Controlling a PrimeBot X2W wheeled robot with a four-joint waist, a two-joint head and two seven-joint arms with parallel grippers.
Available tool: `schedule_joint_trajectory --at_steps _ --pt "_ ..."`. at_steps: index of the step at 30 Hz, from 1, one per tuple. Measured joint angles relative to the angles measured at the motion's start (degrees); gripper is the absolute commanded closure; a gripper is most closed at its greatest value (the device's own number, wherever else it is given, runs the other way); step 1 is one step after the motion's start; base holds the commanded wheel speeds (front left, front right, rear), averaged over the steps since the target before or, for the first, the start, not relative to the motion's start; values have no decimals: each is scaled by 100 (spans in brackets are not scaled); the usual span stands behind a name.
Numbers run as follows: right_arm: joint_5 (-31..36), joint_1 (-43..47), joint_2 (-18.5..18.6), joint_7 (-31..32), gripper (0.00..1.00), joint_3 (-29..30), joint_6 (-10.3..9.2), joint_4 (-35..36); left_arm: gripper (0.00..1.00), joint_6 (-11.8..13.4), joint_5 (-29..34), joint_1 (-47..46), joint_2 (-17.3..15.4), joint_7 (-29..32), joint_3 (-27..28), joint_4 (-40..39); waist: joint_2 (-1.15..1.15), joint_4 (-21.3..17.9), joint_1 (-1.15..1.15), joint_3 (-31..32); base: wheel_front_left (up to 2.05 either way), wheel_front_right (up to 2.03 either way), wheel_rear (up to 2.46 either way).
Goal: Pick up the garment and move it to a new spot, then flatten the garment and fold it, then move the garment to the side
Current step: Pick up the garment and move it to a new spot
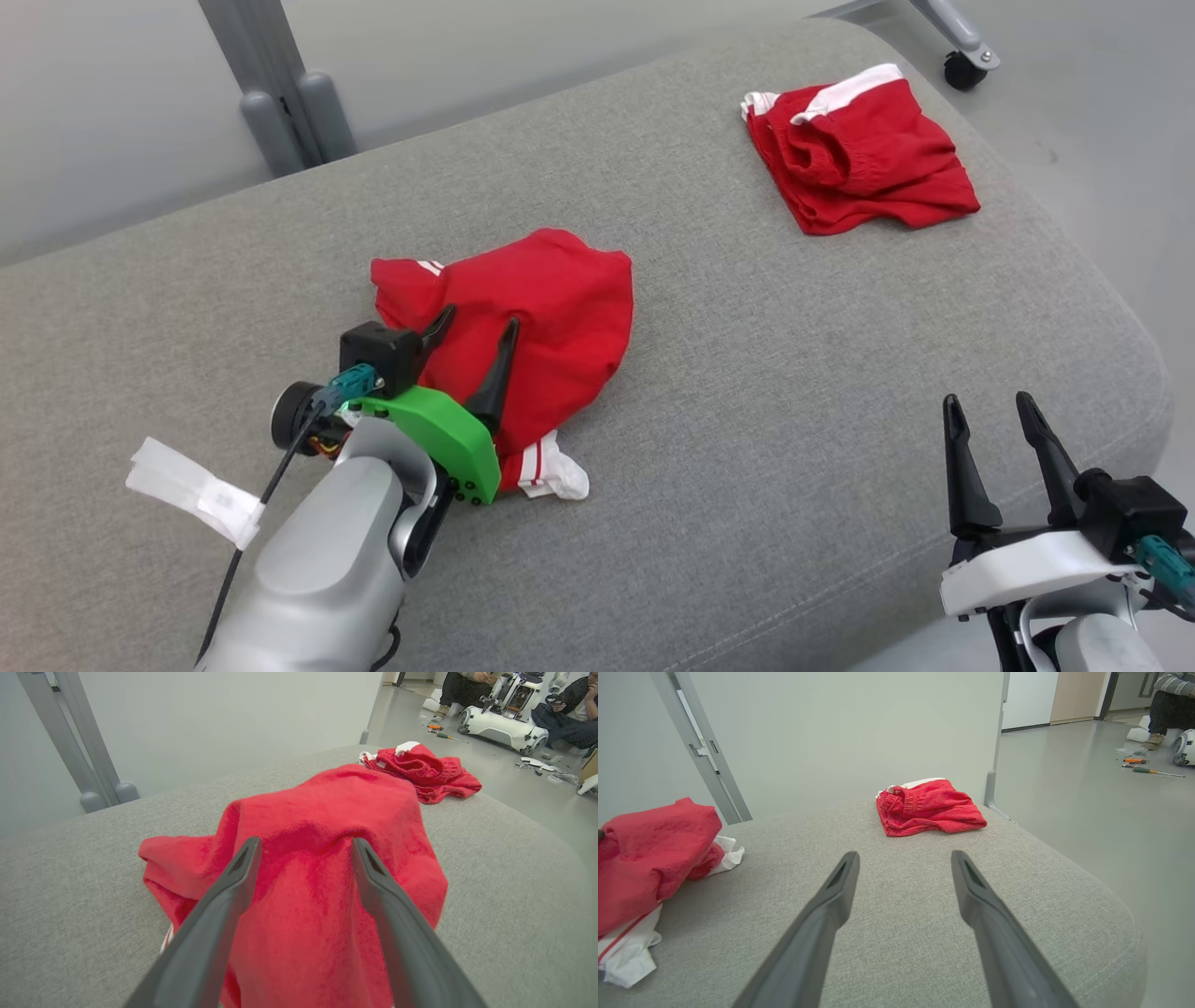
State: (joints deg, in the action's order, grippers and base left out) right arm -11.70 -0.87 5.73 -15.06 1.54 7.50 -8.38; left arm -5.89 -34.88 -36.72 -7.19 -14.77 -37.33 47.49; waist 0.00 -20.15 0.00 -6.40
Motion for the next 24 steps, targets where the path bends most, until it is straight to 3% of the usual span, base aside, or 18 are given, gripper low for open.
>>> schedule_joint_trajectory --at_steps 5,12,24 --pt "25 129 14 0 0 13 0 27 0 74 287 76 -73 -26 589 -890 0 189 0 204 0 0 0" --pt "26 203 14 0 0 2 1 133 0 223 896 956 -391 -27 1502 -2105 0 661 0 436 0 0 0" --pt "27 186 149 0 0 -197 0 194 0 230 1490 2619 -589 -35 2767 -3117 0 1473 0 733 0 0 0"
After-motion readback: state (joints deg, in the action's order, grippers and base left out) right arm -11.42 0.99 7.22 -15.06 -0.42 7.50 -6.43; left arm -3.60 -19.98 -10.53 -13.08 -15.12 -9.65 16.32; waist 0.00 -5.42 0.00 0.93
